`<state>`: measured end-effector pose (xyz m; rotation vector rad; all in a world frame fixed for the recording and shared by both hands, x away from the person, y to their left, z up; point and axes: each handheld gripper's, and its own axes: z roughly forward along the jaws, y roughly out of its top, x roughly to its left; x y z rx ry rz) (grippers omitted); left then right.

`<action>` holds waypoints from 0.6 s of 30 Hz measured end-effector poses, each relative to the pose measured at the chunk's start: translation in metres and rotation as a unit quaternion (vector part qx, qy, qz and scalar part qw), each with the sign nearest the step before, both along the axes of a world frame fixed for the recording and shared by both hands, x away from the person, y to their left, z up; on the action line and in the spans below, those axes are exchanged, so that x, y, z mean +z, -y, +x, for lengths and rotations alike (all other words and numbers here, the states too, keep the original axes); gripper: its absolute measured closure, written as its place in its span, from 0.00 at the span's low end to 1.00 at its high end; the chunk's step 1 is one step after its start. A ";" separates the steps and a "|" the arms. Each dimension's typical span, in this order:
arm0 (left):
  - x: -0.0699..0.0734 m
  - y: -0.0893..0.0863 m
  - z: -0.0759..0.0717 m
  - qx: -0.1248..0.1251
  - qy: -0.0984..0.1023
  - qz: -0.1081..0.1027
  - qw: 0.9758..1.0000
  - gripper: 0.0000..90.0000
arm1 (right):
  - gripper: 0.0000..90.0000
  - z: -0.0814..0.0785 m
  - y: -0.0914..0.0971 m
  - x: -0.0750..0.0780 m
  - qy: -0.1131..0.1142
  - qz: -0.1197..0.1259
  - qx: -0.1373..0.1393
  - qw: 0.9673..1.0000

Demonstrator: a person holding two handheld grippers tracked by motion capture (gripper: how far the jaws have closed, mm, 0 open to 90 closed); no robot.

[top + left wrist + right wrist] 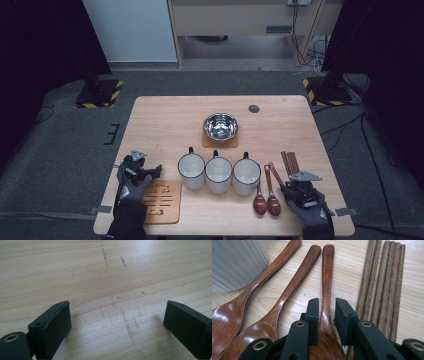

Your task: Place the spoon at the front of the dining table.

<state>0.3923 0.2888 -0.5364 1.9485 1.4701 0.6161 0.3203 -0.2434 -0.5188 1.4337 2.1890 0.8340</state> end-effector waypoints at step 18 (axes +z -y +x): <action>0.000 0.000 0.001 0.000 -0.006 0.001 1.000 0.02 | 0.87 0.000 -0.002 -0.003 -0.002 0.011 -0.012 1.000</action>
